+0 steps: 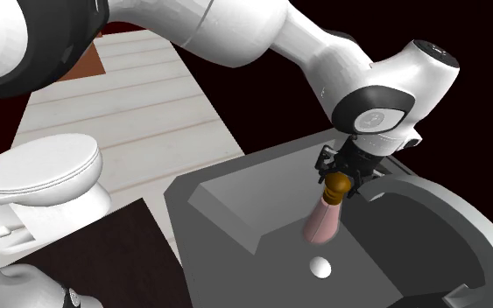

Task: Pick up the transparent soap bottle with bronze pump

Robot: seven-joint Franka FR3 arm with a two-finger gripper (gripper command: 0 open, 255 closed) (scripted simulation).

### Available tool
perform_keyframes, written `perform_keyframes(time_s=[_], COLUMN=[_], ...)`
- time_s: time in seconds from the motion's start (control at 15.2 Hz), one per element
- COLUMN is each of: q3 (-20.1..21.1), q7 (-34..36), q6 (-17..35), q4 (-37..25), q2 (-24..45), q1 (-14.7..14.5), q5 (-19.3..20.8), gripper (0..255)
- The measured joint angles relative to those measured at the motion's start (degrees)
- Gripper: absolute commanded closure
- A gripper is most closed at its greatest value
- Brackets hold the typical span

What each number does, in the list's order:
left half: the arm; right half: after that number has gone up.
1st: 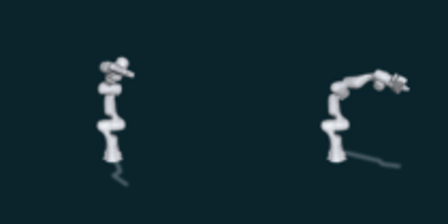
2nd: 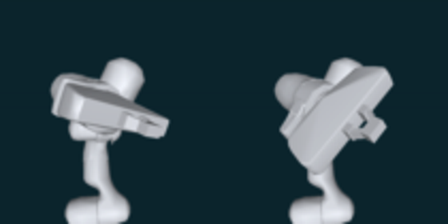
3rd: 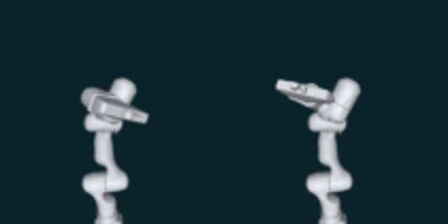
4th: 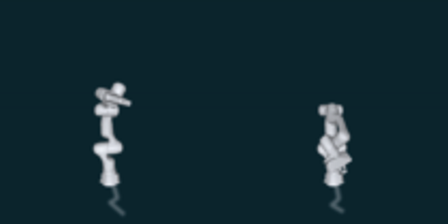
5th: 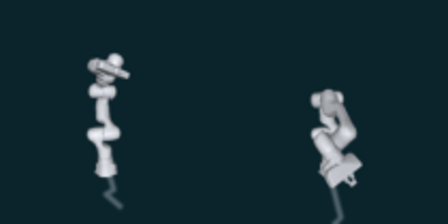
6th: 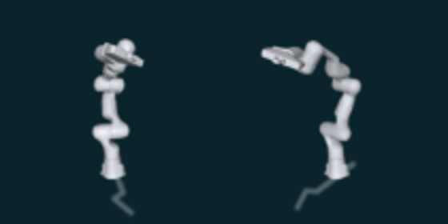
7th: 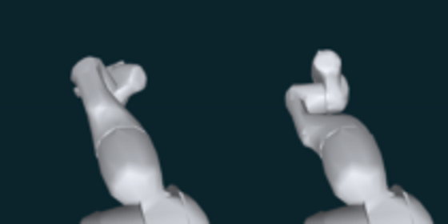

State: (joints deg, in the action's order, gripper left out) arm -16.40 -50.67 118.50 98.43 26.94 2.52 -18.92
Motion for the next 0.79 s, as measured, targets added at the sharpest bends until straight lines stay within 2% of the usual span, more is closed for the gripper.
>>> perform_keyframes(time_s=[0.46,0.79], q3=[0.00,-0.34], q7=[0.00,0.71], q6=[0.11,-2.18], q4=[0.09,-0.71], q2=[-0.04,-1.57], q1=[-0.02,-0.18], q5=[-0.01,0.73], gripper=[255,255])
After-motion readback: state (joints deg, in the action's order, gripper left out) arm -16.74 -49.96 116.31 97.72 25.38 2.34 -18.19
